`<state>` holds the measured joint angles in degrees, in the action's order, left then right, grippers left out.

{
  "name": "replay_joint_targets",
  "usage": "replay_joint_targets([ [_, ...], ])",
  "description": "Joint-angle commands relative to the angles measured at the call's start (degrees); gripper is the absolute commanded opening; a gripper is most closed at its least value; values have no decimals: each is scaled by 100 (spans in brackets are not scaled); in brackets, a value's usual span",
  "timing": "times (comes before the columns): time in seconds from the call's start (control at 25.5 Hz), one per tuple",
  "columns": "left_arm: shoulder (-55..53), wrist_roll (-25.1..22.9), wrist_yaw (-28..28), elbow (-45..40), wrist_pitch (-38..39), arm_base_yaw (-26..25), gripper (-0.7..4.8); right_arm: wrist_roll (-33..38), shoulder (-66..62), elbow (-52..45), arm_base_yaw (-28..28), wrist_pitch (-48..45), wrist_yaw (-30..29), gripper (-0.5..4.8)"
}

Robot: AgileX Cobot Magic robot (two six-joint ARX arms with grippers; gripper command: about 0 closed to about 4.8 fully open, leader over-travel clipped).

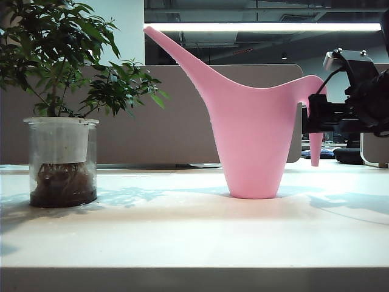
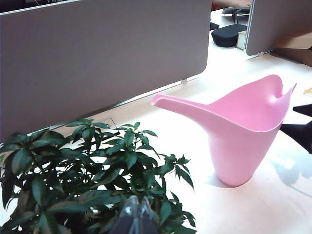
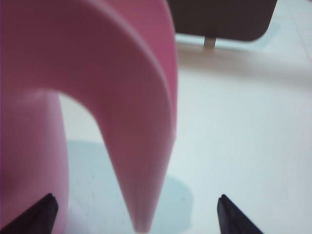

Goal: Pick up the watering can from the table, water the potted plant, and put the can back.

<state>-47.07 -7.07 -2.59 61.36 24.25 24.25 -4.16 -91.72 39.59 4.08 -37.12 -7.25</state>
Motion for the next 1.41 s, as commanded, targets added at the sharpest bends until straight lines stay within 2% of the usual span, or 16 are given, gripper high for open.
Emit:
replay_joint_targets([
  [0.04,2,2,-17,20,-59,2,-5,-9,-177,76,0,-817,-20,450],
  [0.31,2,0,-20,20,52,2,-5,0,-605,546,-4,-966,-20,448],
  [0.39,0,0,-17,20,131,2,-5,7,-671,763,-9,-938,-13,369],
  [0.43,0,0,-17,20,149,2,-5,7,-675,793,-15,-938,-2,358],
  [0.67,11,-2,-17,24,203,0,-5,7,-785,852,-76,-872,238,350],
  [0.79,101,-4,2,24,225,-9,-5,7,-861,850,-96,-772,238,263],
  [0.94,326,-2,175,24,289,-39,-5,-2,-890,852,-103,-778,240,198],
  [1.26,553,24,654,26,874,-37,-5,-44,-890,852,-101,-852,243,197],
  [1.41,612,20,695,26,914,-39,-5,-44,-887,852,-101,-905,240,196],
])
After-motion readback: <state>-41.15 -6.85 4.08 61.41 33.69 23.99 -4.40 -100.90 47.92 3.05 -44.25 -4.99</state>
